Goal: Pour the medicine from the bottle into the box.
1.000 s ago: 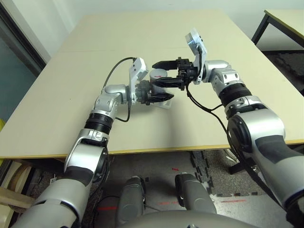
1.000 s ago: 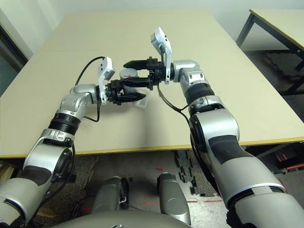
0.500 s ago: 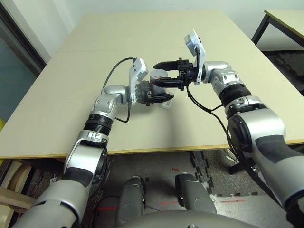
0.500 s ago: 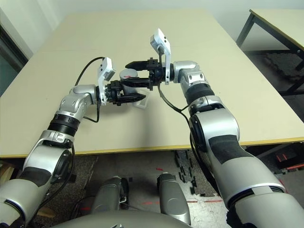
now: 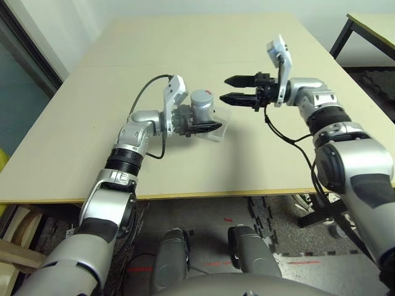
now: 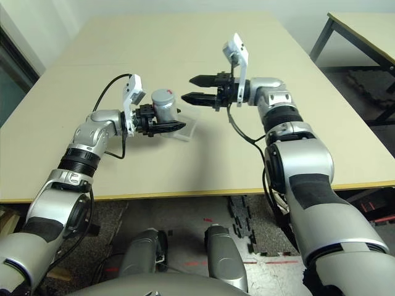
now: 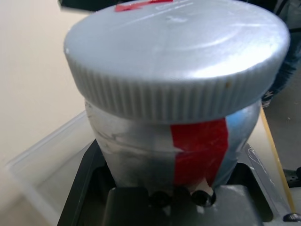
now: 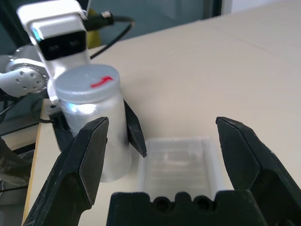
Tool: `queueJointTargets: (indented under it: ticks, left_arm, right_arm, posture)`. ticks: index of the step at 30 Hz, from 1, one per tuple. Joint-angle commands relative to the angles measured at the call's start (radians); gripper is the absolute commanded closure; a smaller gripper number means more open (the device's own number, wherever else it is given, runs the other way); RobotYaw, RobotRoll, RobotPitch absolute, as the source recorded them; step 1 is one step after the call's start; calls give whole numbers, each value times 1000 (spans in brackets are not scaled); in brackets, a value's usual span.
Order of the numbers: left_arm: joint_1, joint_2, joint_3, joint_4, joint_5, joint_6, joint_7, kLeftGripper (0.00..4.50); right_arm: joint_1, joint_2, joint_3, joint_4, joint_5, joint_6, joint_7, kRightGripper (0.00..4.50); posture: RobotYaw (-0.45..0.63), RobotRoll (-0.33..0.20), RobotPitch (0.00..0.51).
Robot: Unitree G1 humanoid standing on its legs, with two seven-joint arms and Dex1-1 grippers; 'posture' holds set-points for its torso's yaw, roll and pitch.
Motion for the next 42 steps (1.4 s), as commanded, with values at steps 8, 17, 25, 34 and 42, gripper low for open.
queueJointTargets:
  ticks: [8, 17, 25, 34, 42]
  left_arm:
    - [-4, 8, 3, 13, 6, -22, -1, 1728]
    - [-21, 0, -1, 49, 16, -47, 6, 1728]
    - [-37, -11, -6, 77, 26, -65, 3, 1728]
    - [-33, -18, -10, 72, 28, -66, -2, 1728]
    - [-20, -21, -12, 44, 22, -52, -6, 1728]
  right_arm:
    - [3, -37, -2, 11, -45, -25, 35, 0]
    - [-28, 15, 0, -37, -26, 9, 162, 0]
    - [-32, 79, -1, -76, -22, 22, 161, 0]
    - [-36, 126, -3, -83, -23, 17, 135, 0]
    - [-42, 146, -3, -59, -32, -10, 74, 0]
  posture:
    - [-204, 0, 56]
    - [-212, 0, 54]
    - [-217, 0, 50]
    - [-211, 0, 45]
    - [-209, 0, 46]
